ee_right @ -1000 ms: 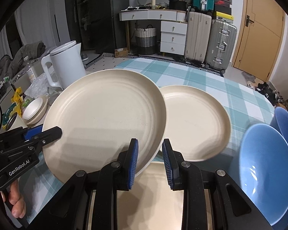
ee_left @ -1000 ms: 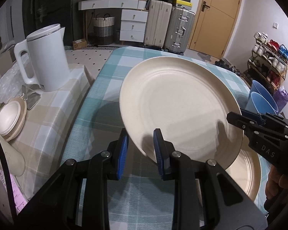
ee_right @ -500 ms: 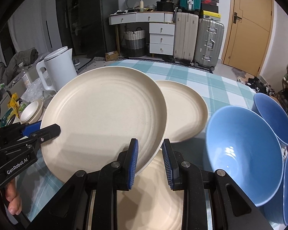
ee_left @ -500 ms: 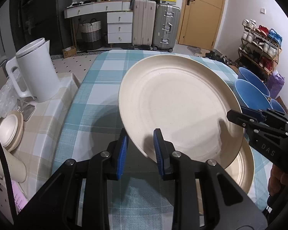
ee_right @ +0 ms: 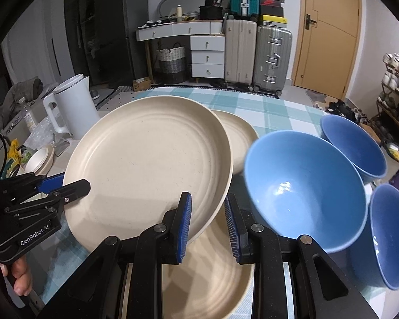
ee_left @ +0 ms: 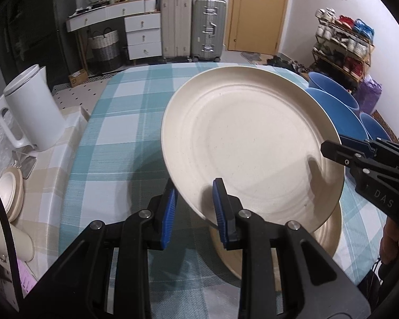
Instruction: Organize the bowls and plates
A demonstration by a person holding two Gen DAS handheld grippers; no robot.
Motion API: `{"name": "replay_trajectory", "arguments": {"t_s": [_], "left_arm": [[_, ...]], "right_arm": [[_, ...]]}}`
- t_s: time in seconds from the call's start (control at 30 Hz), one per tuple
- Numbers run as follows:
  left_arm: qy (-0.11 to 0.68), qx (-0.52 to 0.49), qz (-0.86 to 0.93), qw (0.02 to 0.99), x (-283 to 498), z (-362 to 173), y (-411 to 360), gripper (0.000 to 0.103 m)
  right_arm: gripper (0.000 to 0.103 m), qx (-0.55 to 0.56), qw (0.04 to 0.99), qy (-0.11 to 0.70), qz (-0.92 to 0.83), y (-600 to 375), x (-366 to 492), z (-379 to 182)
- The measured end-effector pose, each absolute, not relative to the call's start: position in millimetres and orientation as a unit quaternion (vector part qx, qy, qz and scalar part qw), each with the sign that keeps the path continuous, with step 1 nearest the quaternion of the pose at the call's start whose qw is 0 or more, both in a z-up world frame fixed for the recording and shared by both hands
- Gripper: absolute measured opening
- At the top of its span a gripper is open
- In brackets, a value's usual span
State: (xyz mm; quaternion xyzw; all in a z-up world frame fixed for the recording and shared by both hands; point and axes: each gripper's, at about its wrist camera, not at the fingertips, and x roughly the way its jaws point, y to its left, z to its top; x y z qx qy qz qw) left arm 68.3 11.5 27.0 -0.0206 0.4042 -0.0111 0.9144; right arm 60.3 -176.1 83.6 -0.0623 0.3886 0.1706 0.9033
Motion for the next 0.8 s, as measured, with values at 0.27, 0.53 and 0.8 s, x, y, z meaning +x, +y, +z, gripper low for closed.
{"name": "replay_trajectory", "arguments": {"t_s": [0.27,0.53,0.8], "left_arm": [[0.411,0.009,-0.031,0.911,61,30,-3,0.024],[0.423,0.039,-0.048,0.904,56,26,-10,0.024],[0.432,0.06,-0.059,0.898,51,20,-14,0.026]], "right_arm": [[0.026,-0.057,0.904,0.395,0.157,-191,41,80],[0.026,-0.052,0.903,0.4,0.15,-202,25,76],[0.026,-0.046,0.9,0.406,0.15,-210,15,72]]}}
